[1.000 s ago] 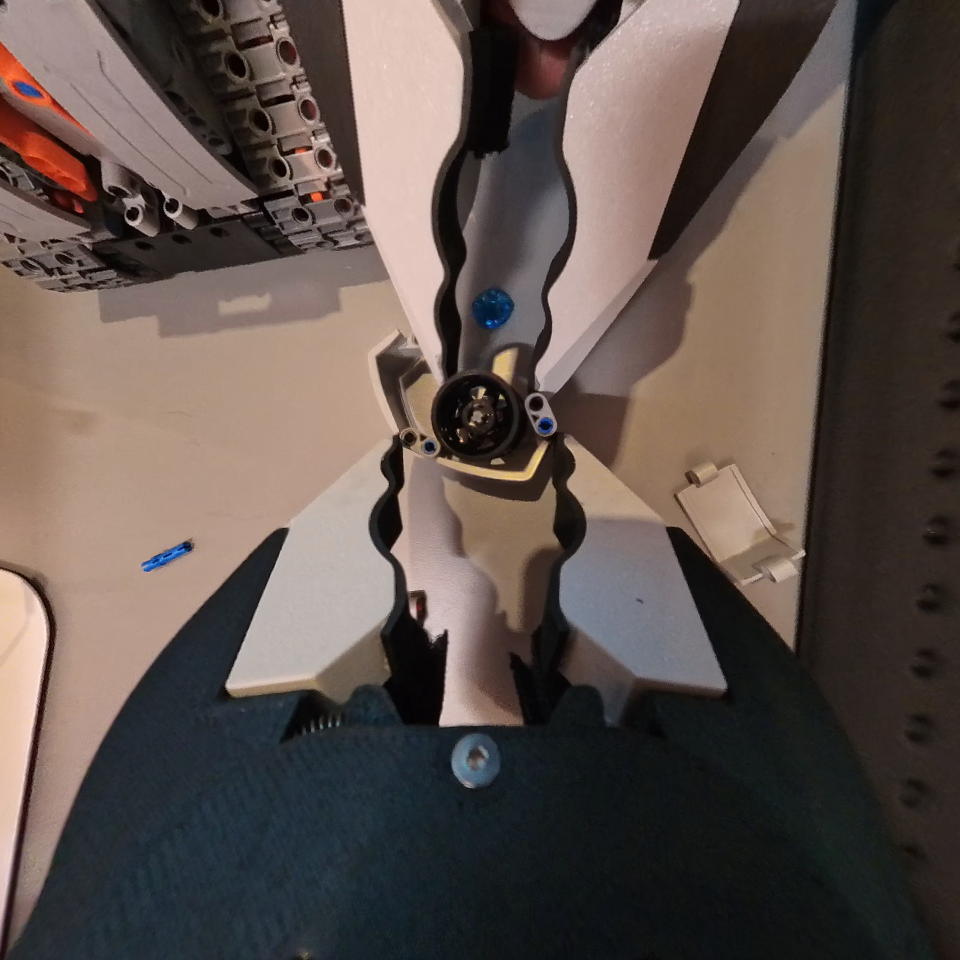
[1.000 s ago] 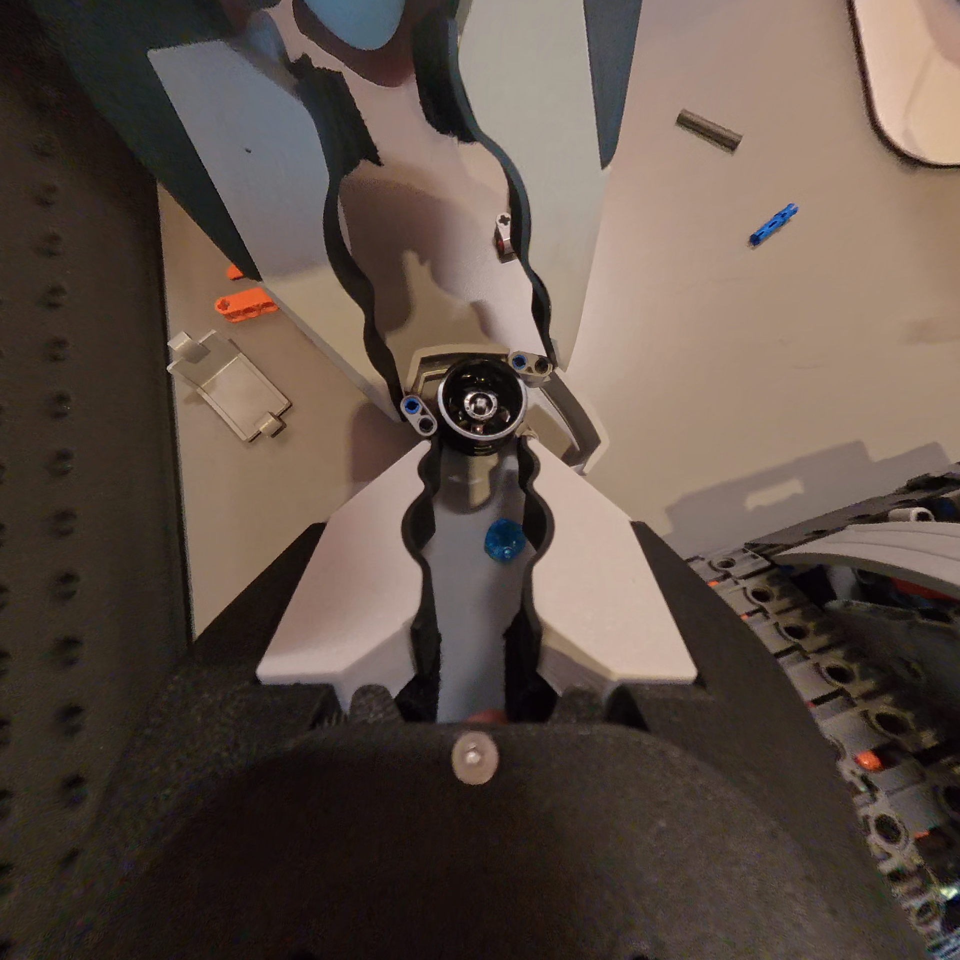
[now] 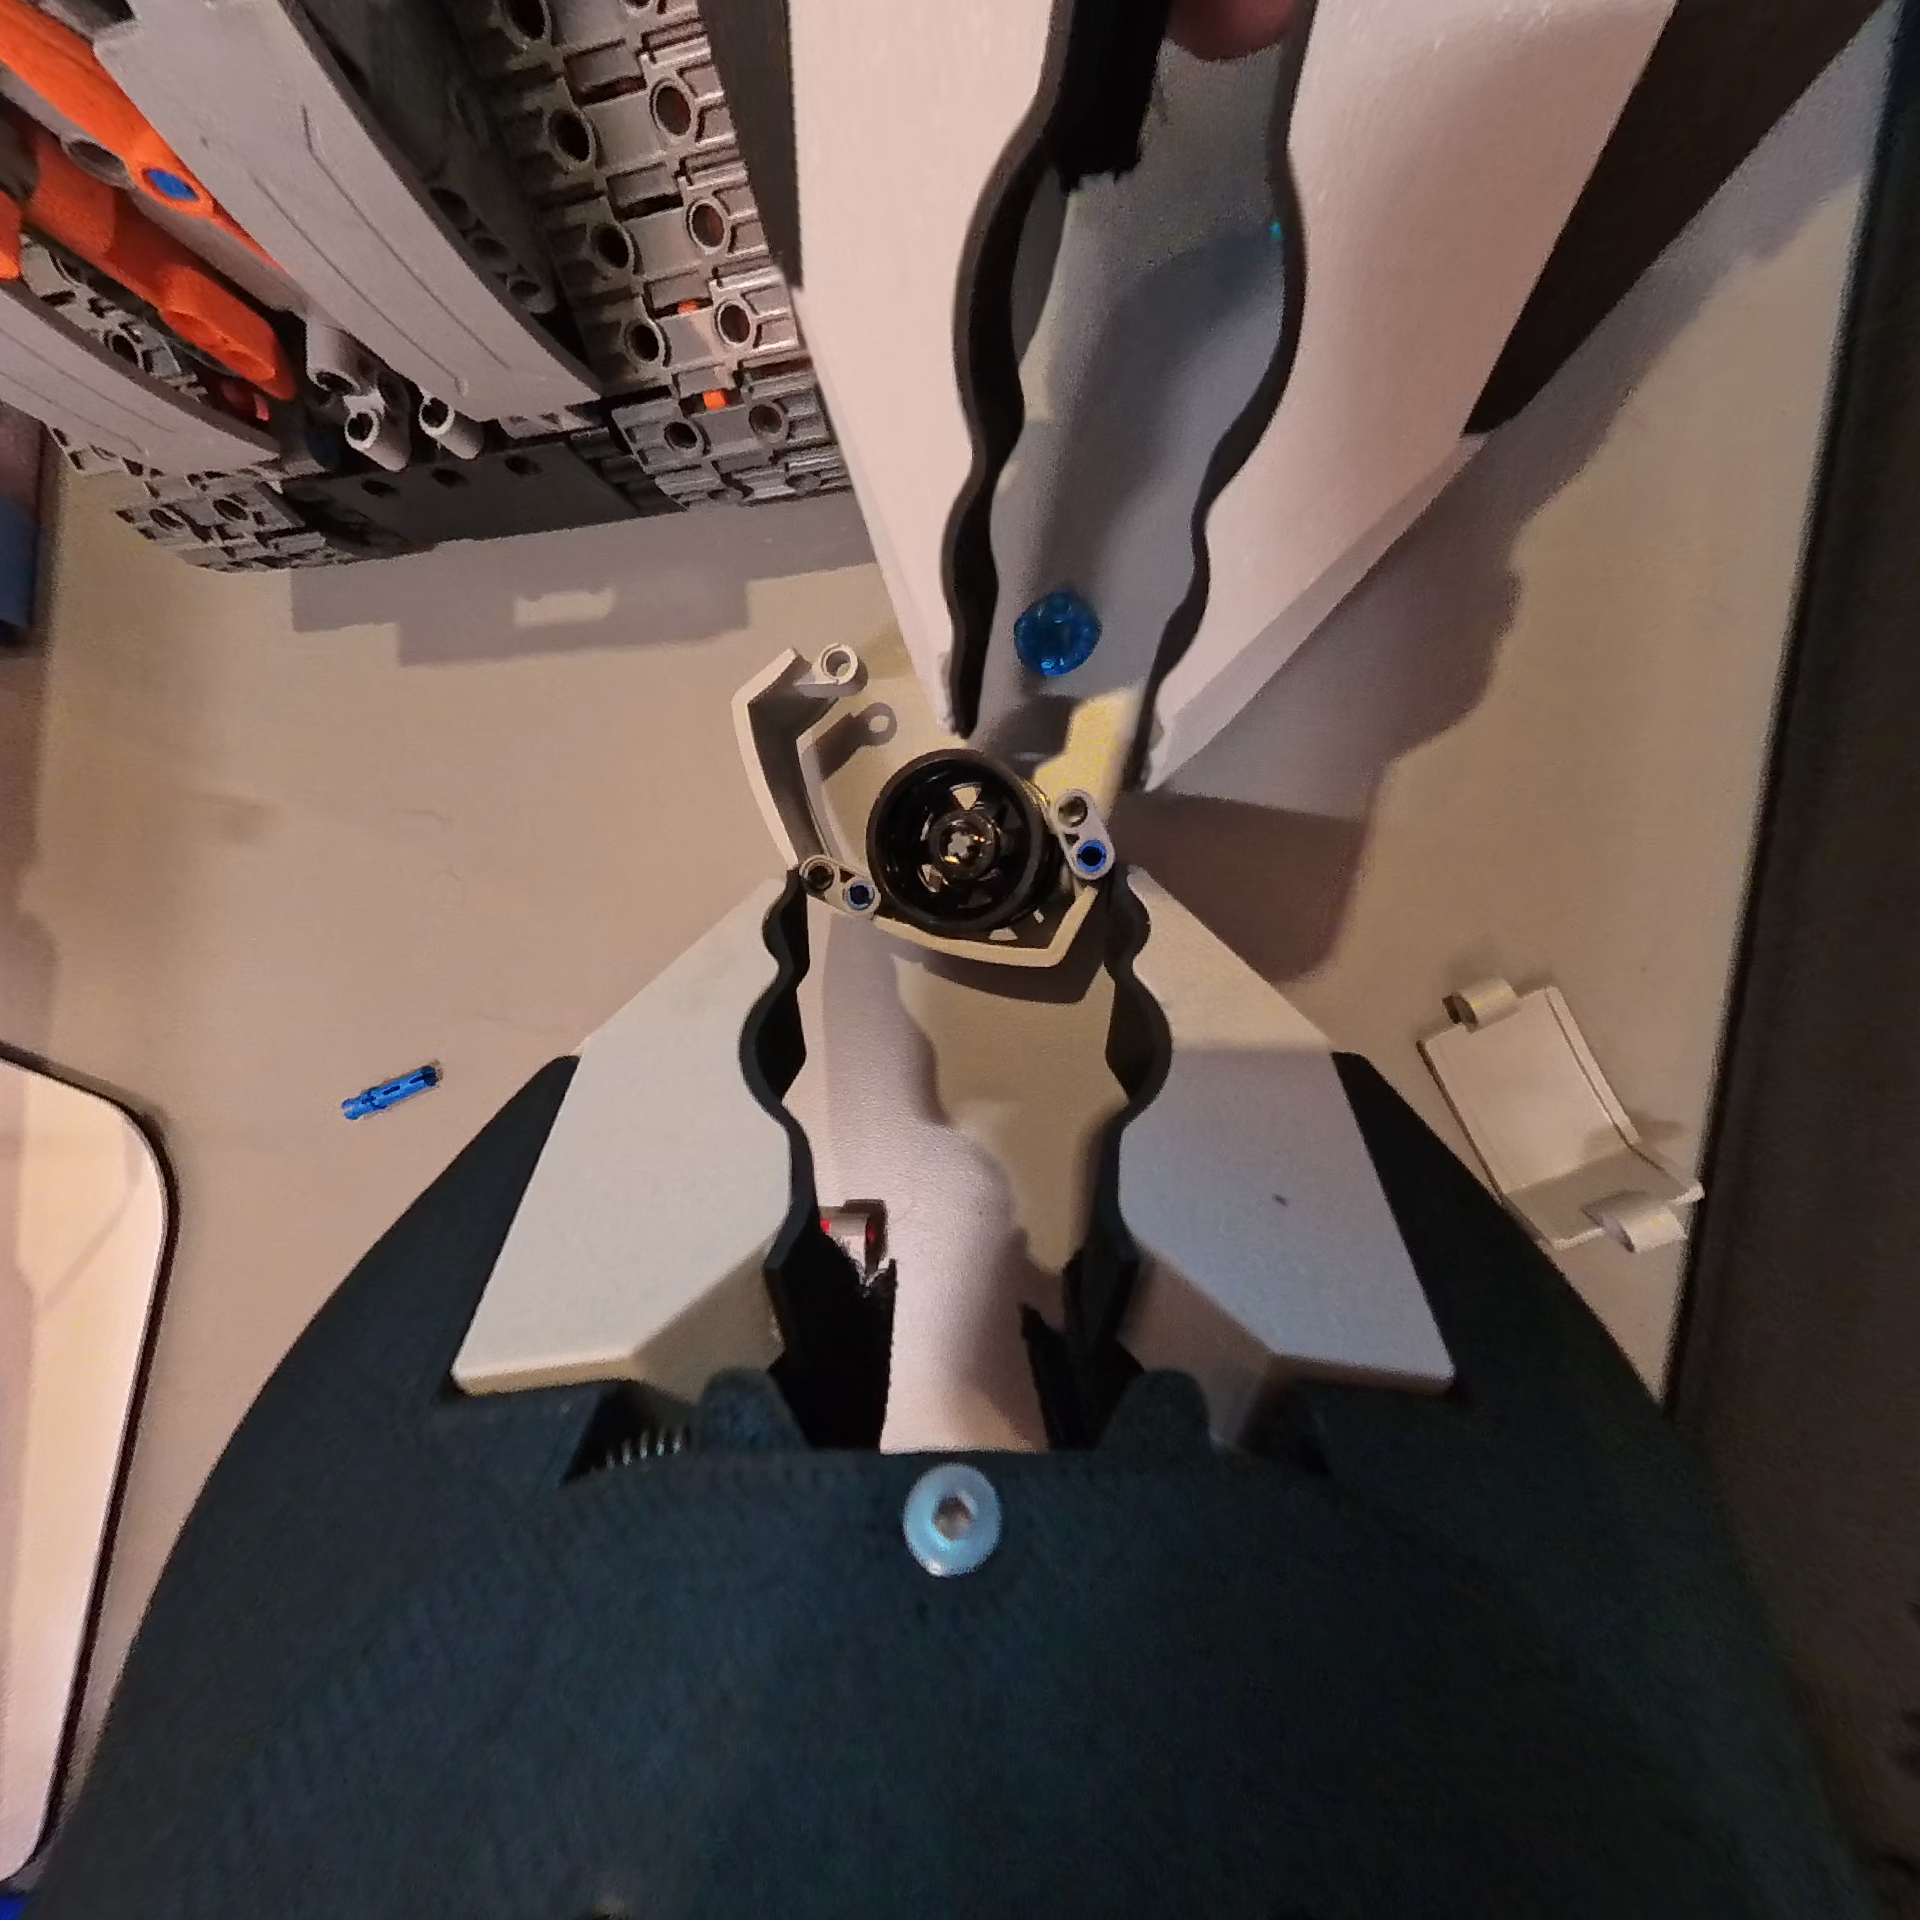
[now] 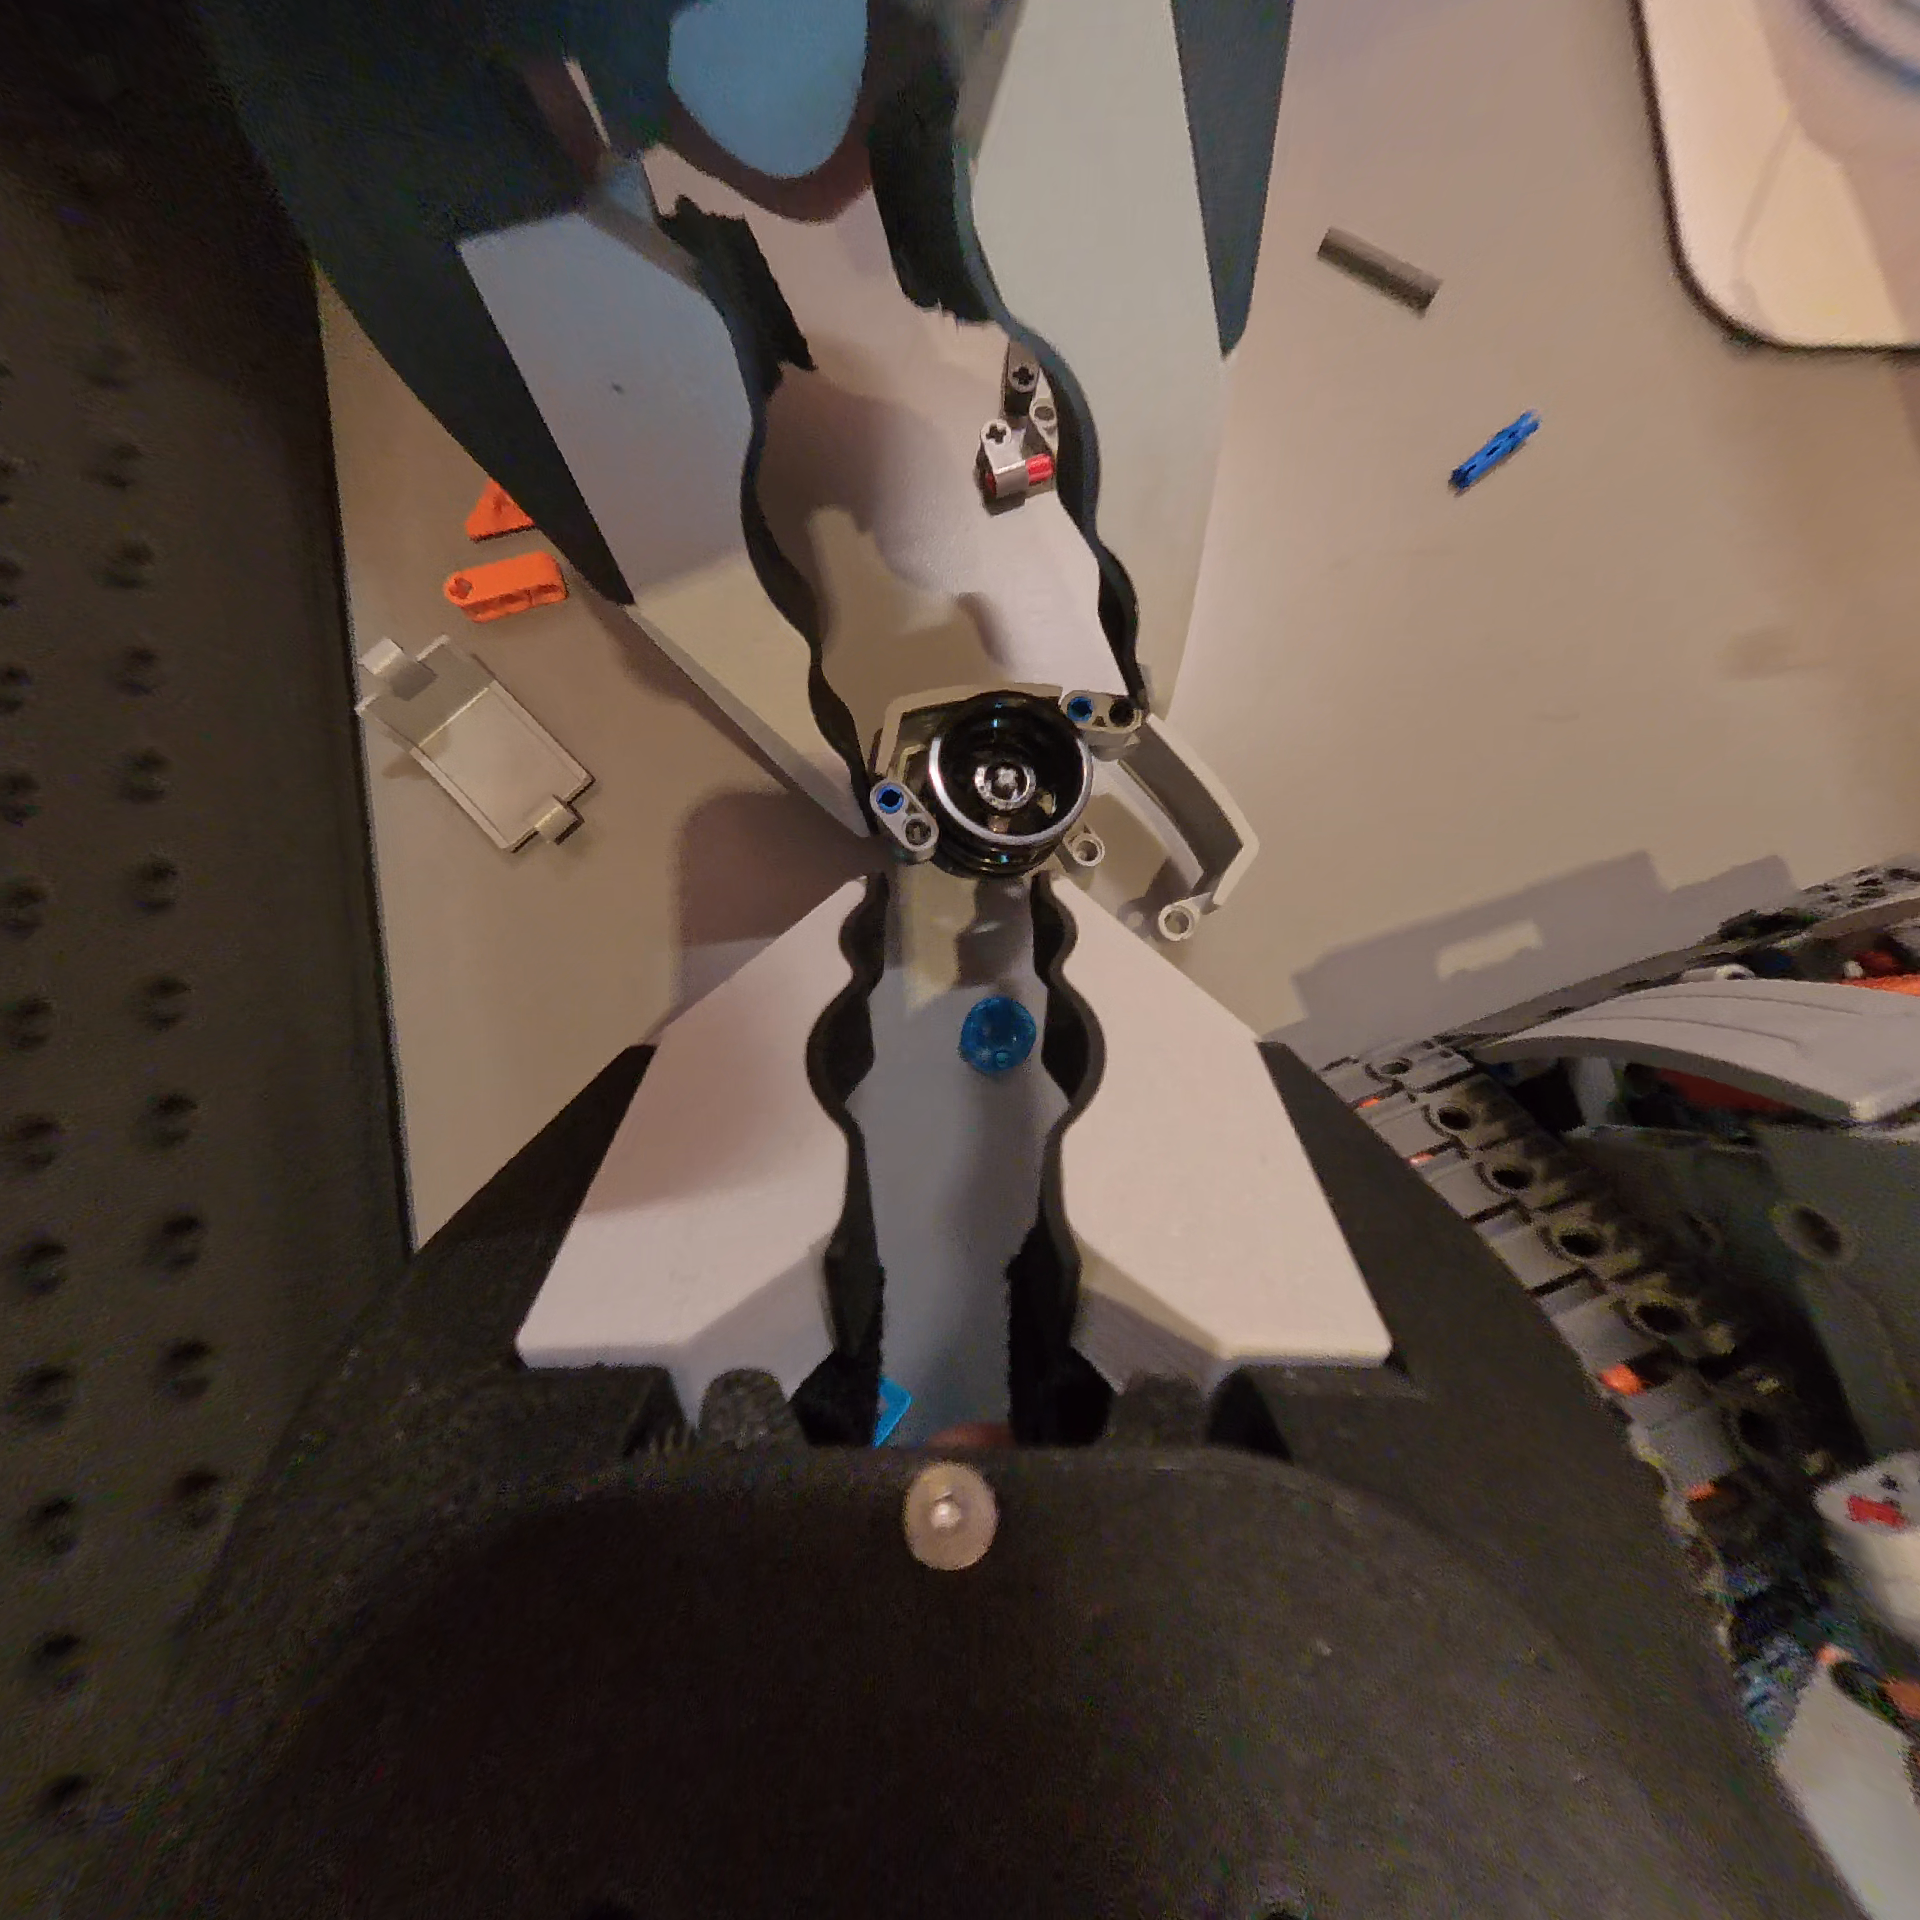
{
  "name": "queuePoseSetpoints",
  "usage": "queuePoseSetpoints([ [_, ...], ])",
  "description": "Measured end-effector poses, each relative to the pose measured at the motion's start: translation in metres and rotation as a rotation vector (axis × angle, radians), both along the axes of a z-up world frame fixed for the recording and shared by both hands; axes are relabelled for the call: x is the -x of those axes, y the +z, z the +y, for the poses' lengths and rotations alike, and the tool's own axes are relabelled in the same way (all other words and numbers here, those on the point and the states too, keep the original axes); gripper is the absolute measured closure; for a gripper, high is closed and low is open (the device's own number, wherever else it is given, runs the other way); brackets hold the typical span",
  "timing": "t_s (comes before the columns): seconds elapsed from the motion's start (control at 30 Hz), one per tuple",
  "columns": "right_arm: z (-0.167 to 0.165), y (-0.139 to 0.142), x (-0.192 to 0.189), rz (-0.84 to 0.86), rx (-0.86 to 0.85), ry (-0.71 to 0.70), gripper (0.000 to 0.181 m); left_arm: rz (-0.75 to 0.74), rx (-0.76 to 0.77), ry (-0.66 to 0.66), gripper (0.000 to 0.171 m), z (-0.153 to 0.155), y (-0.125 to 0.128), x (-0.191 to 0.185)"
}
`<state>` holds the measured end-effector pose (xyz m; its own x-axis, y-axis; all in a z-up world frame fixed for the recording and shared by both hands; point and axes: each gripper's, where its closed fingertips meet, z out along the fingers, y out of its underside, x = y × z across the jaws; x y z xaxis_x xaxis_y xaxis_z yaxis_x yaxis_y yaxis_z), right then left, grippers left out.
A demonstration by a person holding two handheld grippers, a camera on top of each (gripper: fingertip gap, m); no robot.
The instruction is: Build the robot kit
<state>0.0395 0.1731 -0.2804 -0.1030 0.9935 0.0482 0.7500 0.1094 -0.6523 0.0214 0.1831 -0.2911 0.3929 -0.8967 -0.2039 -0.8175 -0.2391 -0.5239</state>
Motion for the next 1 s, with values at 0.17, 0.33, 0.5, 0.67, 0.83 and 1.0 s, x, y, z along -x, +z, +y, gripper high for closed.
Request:
queuePoseSetpoints([
  [0.17, -0.003, 0.01, 0.005, 0.047, -0.041, 0.027, 0.165, 0.028, -0.018, 0.0, 0.117, 0.002, 0.0, 0.001],
  [0.33, -0.003, 0.013, 0.007, 0.065, -0.081, 0.049, 0.174, 0.034, -0.028, 0.003, 0.117, 0.004, -0.001, 0.002],
  [0.5, 0.002, 0.013, 0.006, 0.072, -0.069, 0.032, 0.168, 0.033, -0.023, 0.001, 0.117, 0.005, -0.001, 0.001],
  [0.67, 0.001, 0.013, 0.009, 0.079, -0.098, 0.054, 0.171, 0.047, -0.026, -0.005, 0.117, 0.006, -0.001, 0.001],
  [0.83, -0.002, 0.011, 0.009, 0.079, -0.098, 0.065, 0.175, 0.058, -0.023, -0.012, 0.117, 0.007, 0.0, 0.001],
  [1.0, -0.002, 0.011, 0.01, 0.079, -0.098, 0.068, 0.177, 0.062, -0.019, -0.015, 0.117, 0.006, 0.001, 0.002],
])
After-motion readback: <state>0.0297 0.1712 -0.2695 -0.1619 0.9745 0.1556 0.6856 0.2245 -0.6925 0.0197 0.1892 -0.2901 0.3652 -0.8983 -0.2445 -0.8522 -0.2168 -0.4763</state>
